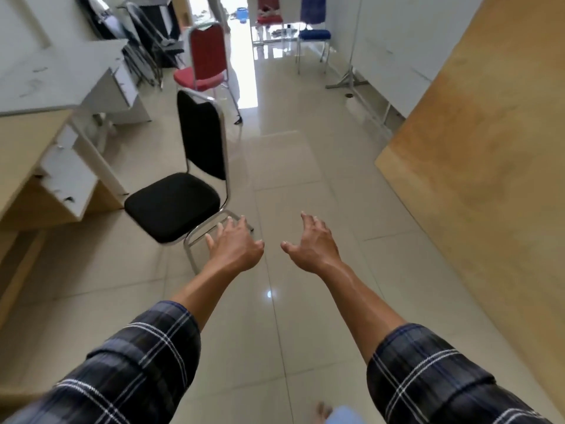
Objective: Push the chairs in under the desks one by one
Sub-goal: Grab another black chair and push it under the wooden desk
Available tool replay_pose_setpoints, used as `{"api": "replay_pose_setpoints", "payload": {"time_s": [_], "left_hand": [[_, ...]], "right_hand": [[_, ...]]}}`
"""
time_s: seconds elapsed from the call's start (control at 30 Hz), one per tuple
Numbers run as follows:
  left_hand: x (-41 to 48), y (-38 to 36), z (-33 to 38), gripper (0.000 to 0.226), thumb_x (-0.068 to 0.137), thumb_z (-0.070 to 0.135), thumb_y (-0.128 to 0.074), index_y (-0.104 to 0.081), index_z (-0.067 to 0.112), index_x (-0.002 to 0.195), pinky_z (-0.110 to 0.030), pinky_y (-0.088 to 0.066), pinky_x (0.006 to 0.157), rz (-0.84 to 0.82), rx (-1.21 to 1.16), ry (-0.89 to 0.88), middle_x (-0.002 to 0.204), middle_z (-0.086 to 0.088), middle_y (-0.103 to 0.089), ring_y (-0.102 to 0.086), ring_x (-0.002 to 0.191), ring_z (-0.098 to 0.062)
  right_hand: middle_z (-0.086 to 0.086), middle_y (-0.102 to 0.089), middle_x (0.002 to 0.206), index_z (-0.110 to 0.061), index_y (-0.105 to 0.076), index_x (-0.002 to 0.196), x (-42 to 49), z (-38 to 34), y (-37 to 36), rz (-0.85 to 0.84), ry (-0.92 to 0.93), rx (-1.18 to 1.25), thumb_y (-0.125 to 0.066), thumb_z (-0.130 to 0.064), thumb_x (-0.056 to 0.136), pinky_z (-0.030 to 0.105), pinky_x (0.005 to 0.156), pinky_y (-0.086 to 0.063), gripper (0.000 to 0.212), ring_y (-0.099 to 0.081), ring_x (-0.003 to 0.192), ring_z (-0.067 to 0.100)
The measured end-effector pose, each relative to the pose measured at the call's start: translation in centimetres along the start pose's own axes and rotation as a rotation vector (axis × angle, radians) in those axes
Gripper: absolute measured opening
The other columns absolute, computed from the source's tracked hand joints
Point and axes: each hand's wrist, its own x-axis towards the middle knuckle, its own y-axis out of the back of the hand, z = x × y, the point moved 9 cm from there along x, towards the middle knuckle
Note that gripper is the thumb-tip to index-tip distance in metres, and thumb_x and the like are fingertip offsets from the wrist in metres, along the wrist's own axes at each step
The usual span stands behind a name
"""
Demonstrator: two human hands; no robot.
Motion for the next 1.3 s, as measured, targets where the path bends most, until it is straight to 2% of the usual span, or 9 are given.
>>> {"api": "replay_pose_setpoints", "payload": {"time_s": [0.2, 0.37, 0.57, 0.7, 0.87, 1.13, 1.3], "left_hand": [[12.1, 1.4, 6.4, 0.077, 0.094, 0.043, -0.054, -0.018, 0.017, 0.156, -0.053, -0.007, 0.12, 0.056, -0.012, -0.028, 0.163, -0.011, -0.016, -0.011, 0.15, -0.03], [21.4, 1.6, 11.0, 0.078, 0.093, 0.046, -0.053, -0.018, 0.018, 0.157, -0.053, -0.01, 0.12, 0.02, -0.016, 0.031, 0.163, -0.01, -0.018, -0.014, 0.15, -0.029], [32.6, 3.7, 14.5, 0.077, 0.096, 0.052, -0.045, -0.015, 0.018, 0.157, -0.053, -0.011, 0.12, 0.016, -0.069, 0.097, 0.163, -0.012, -0.013, -0.011, 0.15, -0.03], [39.7, 4.8, 14.2, 0.073, 0.098, 0.055, -0.036, -0.015, 0.018, 0.157, -0.054, -0.006, 0.12, 0.047, -0.115, 0.162, 0.164, -0.016, -0.006, -0.005, 0.151, -0.033], [50.1, 8.1, 13.0, 0.073, 0.098, 0.054, -0.036, -0.013, 0.017, 0.157, -0.053, 0.001, 0.119, 0.129, -0.134, 0.203, 0.163, -0.019, 0.002, 0.004, 0.15, -0.035], [64.2, 13.5, 9.0, 0.073, 0.098, 0.055, -0.032, -0.014, 0.018, 0.157, -0.054, 0.001, 0.12, 0.162, -0.082, 0.29, 0.163, -0.019, 0.002, 0.004, 0.15, -0.038], [69.5, 15.5, 3.9, 0.077, 0.096, 0.055, -0.038, -0.01, 0.018, 0.157, -0.053, 0.003, 0.119, 0.201, -0.047, 0.482, 0.162, -0.021, 0.007, 0.009, 0.149, -0.039]], "right_hand": [[0.014, -0.02, 0.165, -0.02, -0.015, 0.16, 12.2, 1.3, 3.9, 0.011, 0.005, 0.017, -0.067, -0.052, 0.086, 0.045, 0.121, -0.025, 0.095, -0.016, 0.154, 0.029], [0.013, -0.023, 0.164, -0.021, -0.016, 0.159, 22.2, 3.2, 7.3, -0.062, -0.017, 0.012, -0.067, -0.055, 0.085, 0.045, 0.121, -0.028, 0.096, -0.021, 0.152, 0.03], [0.012, -0.022, 0.165, -0.021, -0.015, 0.16, 35.5, 0.4, 10.6, -0.095, 0.072, -0.032, -0.064, -0.058, 0.086, 0.047, 0.121, -0.027, 0.096, -0.018, 0.153, 0.028], [0.012, -0.019, 0.166, -0.022, -0.013, 0.16, 43.1, -2.2, 10.0, -0.14, 0.118, -0.064, -0.064, -0.059, 0.087, 0.045, 0.122, -0.024, 0.097, -0.015, 0.154, 0.026], [0.011, -0.017, 0.167, -0.022, -0.011, 0.161, 53.4, -6.4, 9.0, -0.18, 0.157, -0.103, -0.064, -0.059, 0.087, 0.043, 0.123, -0.02, 0.098, -0.013, 0.155, 0.027], [0.01, -0.018, 0.167, -0.021, -0.012, 0.161, 66.7, -15.6, 8.0, -0.249, 0.27, -0.115, -0.066, -0.06, 0.084, 0.04, 0.123, -0.019, 0.101, -0.014, 0.154, 0.026], [0.01, -0.016, 0.168, -0.022, -0.012, 0.161, 74.3, -22.0, 4.3, -0.378, 0.405, -0.17, -0.065, -0.06, 0.086, 0.04, 0.125, -0.017, 0.099, -0.012, 0.155, 0.026]]}}
